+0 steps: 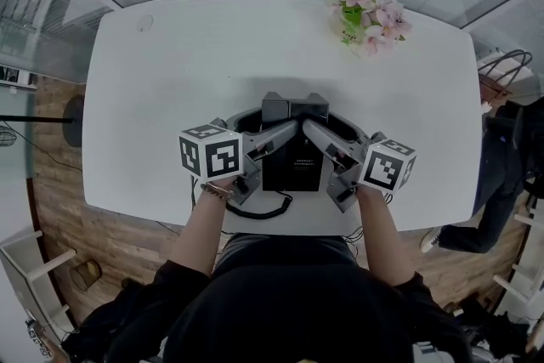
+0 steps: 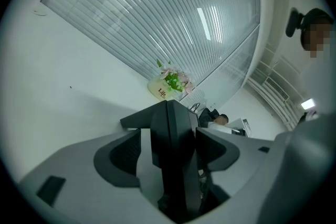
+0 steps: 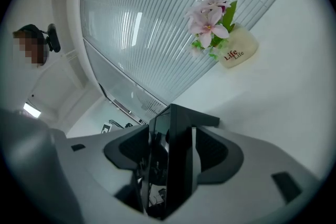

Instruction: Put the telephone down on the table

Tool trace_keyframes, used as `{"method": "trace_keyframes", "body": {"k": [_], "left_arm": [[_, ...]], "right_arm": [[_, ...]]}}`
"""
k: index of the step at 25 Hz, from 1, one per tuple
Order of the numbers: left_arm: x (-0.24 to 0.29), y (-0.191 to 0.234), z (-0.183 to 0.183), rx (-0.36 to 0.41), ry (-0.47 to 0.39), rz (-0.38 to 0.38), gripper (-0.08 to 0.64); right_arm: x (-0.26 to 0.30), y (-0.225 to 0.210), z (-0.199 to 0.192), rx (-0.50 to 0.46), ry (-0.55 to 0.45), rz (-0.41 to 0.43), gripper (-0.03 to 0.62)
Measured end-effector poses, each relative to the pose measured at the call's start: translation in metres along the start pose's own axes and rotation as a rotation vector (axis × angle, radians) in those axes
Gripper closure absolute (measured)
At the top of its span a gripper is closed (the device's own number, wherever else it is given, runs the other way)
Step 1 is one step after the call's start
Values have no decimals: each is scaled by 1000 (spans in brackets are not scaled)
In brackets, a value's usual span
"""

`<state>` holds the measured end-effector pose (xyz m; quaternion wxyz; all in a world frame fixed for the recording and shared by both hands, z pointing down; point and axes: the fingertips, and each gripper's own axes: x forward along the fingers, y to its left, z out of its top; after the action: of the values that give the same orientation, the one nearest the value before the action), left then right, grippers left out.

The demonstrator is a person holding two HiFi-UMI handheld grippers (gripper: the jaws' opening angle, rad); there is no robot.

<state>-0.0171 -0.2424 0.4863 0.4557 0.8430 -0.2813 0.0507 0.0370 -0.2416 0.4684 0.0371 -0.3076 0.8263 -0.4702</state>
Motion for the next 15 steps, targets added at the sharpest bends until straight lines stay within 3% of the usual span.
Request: {"method": "trace_keyframes", "body": {"k": [9, 15], "left_arm": [[-10, 8, 5, 36, -27, 91, 206], [-25, 11, 17, 97, -100, 147, 202]], "right_arm": [[-7, 3, 8, -8, -29, -26, 325], [-13, 5, 17, -33, -61, -36, 322]]}}
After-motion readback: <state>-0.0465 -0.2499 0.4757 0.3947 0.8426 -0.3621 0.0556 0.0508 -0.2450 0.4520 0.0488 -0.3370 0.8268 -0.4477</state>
